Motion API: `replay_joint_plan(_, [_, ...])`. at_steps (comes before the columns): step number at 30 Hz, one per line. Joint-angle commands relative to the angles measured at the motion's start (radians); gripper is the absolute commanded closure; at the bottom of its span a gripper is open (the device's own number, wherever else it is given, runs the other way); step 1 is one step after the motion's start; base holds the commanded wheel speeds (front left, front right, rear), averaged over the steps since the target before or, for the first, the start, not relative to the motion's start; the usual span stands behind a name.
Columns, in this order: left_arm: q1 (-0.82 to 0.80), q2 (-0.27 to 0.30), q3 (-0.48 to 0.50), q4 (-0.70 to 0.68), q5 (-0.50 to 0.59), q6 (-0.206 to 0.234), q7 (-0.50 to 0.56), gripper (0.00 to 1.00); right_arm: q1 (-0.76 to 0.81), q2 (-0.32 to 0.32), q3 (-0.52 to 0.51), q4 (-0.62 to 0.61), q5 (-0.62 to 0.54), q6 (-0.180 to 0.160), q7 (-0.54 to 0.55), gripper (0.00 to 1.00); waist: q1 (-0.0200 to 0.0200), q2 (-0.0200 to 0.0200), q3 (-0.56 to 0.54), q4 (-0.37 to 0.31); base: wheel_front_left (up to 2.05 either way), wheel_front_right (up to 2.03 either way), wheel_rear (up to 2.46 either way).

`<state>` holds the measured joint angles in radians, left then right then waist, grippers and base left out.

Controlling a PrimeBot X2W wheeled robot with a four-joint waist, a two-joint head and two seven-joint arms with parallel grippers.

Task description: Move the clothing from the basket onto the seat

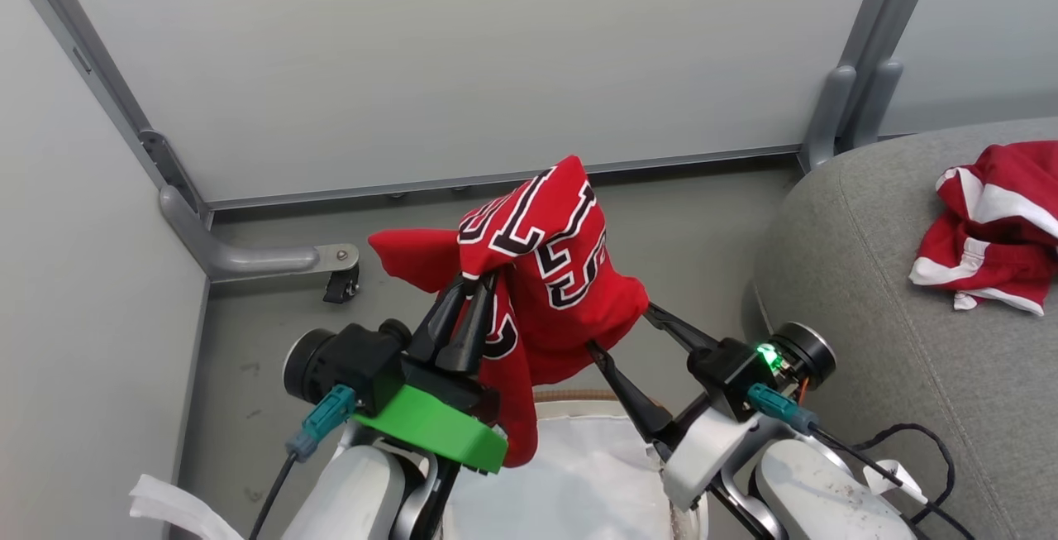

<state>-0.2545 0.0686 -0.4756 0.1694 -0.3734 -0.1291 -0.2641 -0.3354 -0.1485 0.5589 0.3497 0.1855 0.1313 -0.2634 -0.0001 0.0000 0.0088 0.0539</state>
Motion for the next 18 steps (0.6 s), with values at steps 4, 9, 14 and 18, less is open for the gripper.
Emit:
replay_joint_plan(4, [-0.026, -0.006, -0.015, 0.003, -0.01, -0.003, 0.0, 1.0, -0.037, 0.006, 0.023, 0.019, 0.006, -0.001, -0.002, 0.0, 0.0001, 0.0, 0.006, 0.013, 0.0, 0.0, 0.0])
replay_joint_plan(9, [-0.035, -0.007, -0.045, -0.003, -0.014, -0.003, 0.0, 1.0, -0.059, 0.021, 0.044, 0.037, 0.012, -0.001, -0.002, 0.0, 0.0001, 0.0, 0.009, 0.027, 0.0, 0.0, 0.0])
replay_joint_plan(14, [-0.045, -0.008, -0.081, -0.005, -0.022, -0.003, 0.0, 1.0, -0.065, 0.035, 0.03, 0.04, 0.016, -0.001, -0.002, 0.0, 0.0001, 0.0, 0.012, 0.044, 0.0, 0.0, 0.0])
replay_joint_plan(18, [-0.047, -0.008, -0.104, -0.007, -0.026, -0.003, 0.0, 1.0, -0.056, 0.046, 0.005, 0.035, 0.015, -0.001, -0.002, 1.0, 0.0001, 0.0, 0.013, 0.059, 0.0, 0.0, 0.0])
